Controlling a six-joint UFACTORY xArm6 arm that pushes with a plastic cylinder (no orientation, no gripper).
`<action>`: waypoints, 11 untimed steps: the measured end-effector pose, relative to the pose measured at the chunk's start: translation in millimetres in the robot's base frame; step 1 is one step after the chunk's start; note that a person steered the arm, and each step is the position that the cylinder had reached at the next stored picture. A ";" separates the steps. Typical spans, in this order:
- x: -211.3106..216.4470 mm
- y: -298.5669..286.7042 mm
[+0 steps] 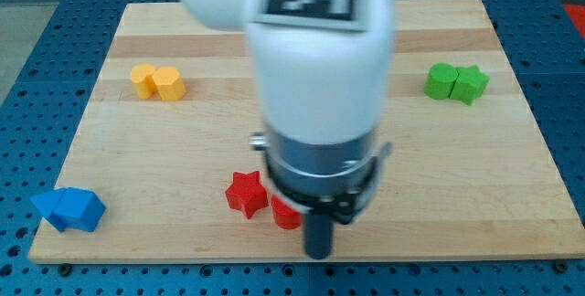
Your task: Place the red star in between the yellow hexagon and blue cube
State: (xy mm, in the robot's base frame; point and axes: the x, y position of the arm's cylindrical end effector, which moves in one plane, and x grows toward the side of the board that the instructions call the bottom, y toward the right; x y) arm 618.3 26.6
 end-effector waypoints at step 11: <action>-118.0 -293.6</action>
